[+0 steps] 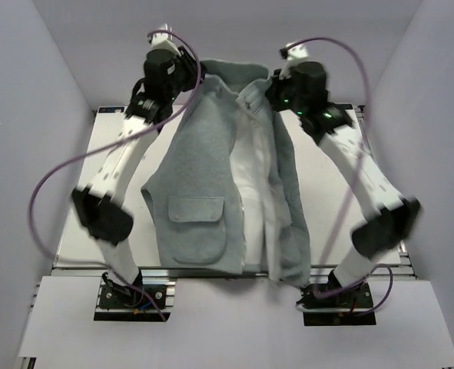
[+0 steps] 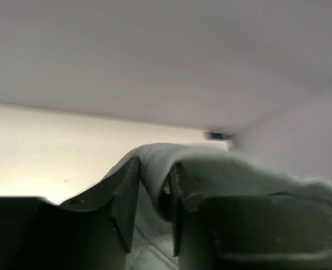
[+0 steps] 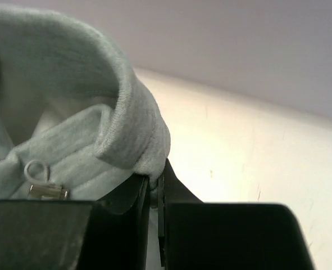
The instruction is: Zip up the jacket
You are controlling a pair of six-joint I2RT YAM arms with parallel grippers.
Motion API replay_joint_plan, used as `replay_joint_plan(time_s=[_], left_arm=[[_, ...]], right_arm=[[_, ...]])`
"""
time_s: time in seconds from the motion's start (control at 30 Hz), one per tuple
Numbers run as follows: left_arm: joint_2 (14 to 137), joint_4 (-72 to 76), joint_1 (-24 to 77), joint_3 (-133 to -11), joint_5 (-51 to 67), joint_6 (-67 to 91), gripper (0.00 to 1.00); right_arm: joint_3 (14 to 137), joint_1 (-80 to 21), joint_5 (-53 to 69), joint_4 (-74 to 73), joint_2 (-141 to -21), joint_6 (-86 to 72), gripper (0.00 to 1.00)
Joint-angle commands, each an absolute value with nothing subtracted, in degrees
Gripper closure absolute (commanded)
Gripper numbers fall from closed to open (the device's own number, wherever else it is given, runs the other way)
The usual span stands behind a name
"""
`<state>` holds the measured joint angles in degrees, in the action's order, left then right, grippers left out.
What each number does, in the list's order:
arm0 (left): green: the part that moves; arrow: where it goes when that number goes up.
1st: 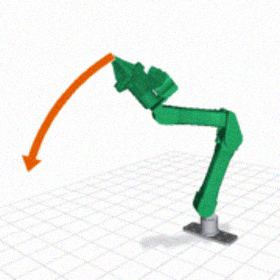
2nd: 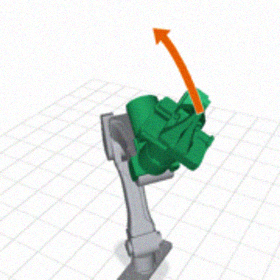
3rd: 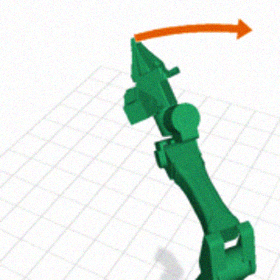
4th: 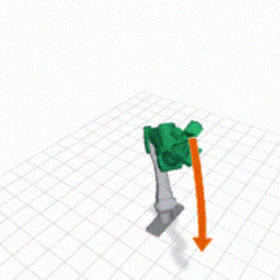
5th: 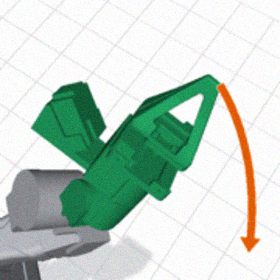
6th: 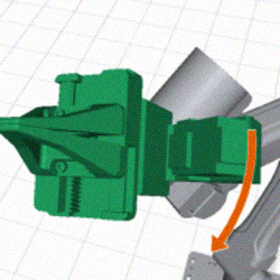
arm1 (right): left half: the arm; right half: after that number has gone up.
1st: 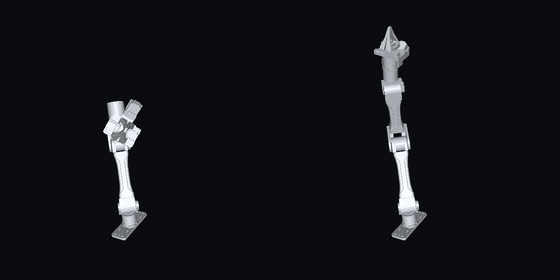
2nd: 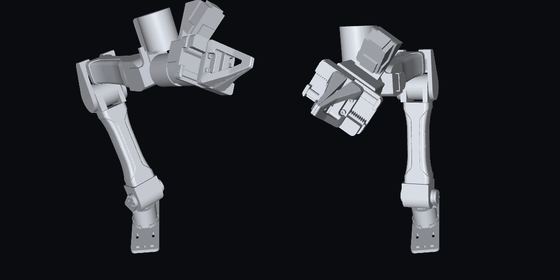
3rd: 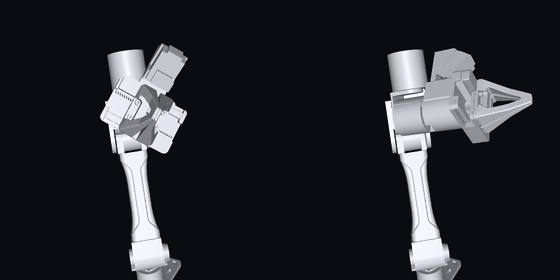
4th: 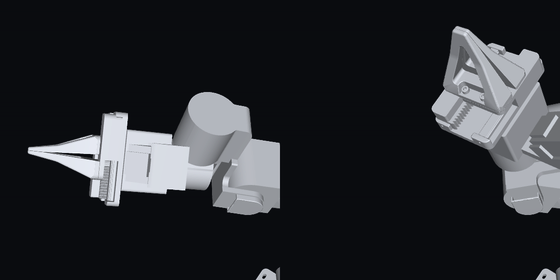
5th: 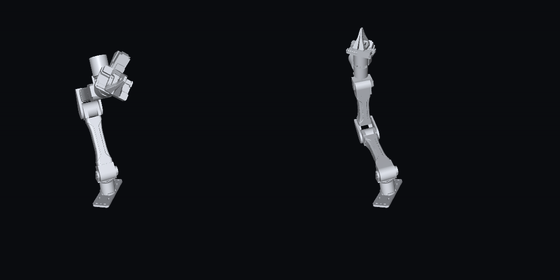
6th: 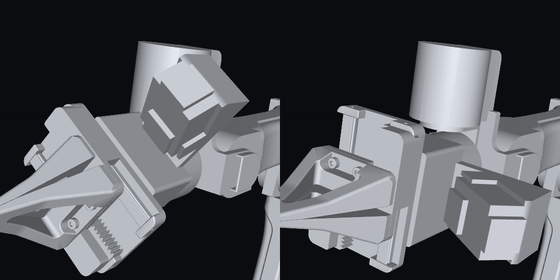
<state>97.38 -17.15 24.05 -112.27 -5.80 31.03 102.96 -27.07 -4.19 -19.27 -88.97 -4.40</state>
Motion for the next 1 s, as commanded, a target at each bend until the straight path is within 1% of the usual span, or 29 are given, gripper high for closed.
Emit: replay_joint_plan(time_s=[0.0,0.07,0.1,0.13,0.17,0.2,0.23,0.27,0.3,0.33,0.4,0.43,0.47,0.5,0.53,0.6,0.67,0.73,0.8,0.9,0.97], left_arm=[[111.8,-25.4,13.9,-118.1,1.7,36.3,0.59],[120.1,-28.1,13.0,-123.6,6.8,34.6,0.43],[121.8,-29.6,13.1,-128.2,7.8,33.1,0.04],[122.7,-30.1,13.1,-129.4,8.6,32.5,0.02],[122.3,-30.1,13.1,-129.4,9.4,31.6,0.02],[121.0,-28.7,13.1,-128.5,9.1,31.3,0.02],[119.3,-27.4,13.1,-124.3,9.1,31.0,0.02],[114.7,-25.9,13.1,-121.2,9.1,30.5,0.02],[112.2,-23.1,13.1,-118.1,9.1,30.4,0.02],[109.6,-22.1,13.1,-111.8,9.3,30.1,0.02],[102.2,-21.2,13.2,-105.8,8.9,30.1,0.02],[99.5,-21.1,13.3,-98.9,8.9,30.2,0.02],[96.9,-20.8,13.5,-94.7,8.6,30.5,0.02],[91.5,-19.8,14.1,-90.5,8.5,30.8,0.02],[88.9,-18.7,15.1,-81.8,8.5,31.4,0.02],[84.6,-18.0,16.4,-74.0,8.4,32.1,0.02],[80.0,-18.0,18.8,-64.7,8.4,33.0,0.02],[77.7,-18.1,20.6,-60.1,8.5,33.1,0.02],[77.2,-17.1,22.7,-54.3,9.7,34.1,0.02],[77.5,-14.3,22.9,-47.2,13.7,35.6,0.02],[78.7,-13.5,22.9,-45.0,13.5,36.5,0.02]], right_arm=[[109.1,-23.9,-5.1,-23.9,-101.9,-9.6,1.00],[115.1,-23.2,-2.9,-30.3,-110.5,-9.3,0.82],[117.9,-23.2,-0.3,-32.5,-112.3,-8.9,0.61],[121.0,-23.2,2.3,-34.2,-113.5,-8.4,0.56],[120.4,-23.2,3.6,-34.9,-112.9,-8.2,0.53],[118.5,-23.2,5.2,-33.8,-111.6,-8.1,0.35],[111.4,-23.2,5.5,-32.1,-106.9,-8.2,0.20],[106.8,-23.2,6.0,-29.9,-103.8,-8.3,0.14],[101.9,-23.1,5.9,-27.6,-100.8,-9.0,0.11],[92.1,-23.2,5.9,-23.3,-94.2,-9.5,0.11],[83.3,-23.1,4.2,-20.8,-87.8,-11.8,0.11],[79.2,-23.1,3.6,-20.5,-82.4,-12.8,0.10],[72.2,-23.1,2.7,-21.1,-79.8,-14.1,0.11],[69.0,-23.0,0.6,-22.1,-77.6,-15.4,0.11],[62.6,-22.9,0.0,-24.0,-73.3,-18.3,0.11],[56.9,-22.8,-4.8,-26.2,-69.4,-21.1,0.11],[52.0,-22.3,-6.3,-29.3,-64.9,-22.9,0.11],[47.4,-21.9,-8.8,-32.3,-62.9,-24.6,0.11],[44.3,-21.0,-11.2,-35.5,-62.5,-26.8,0.11],[42.4,-19.6,-13.5,-36.8,-63.2,-29.4,0.11],[41.4,-18.7,-14.1,-36.6,-64.6,-29.9,0.11]])
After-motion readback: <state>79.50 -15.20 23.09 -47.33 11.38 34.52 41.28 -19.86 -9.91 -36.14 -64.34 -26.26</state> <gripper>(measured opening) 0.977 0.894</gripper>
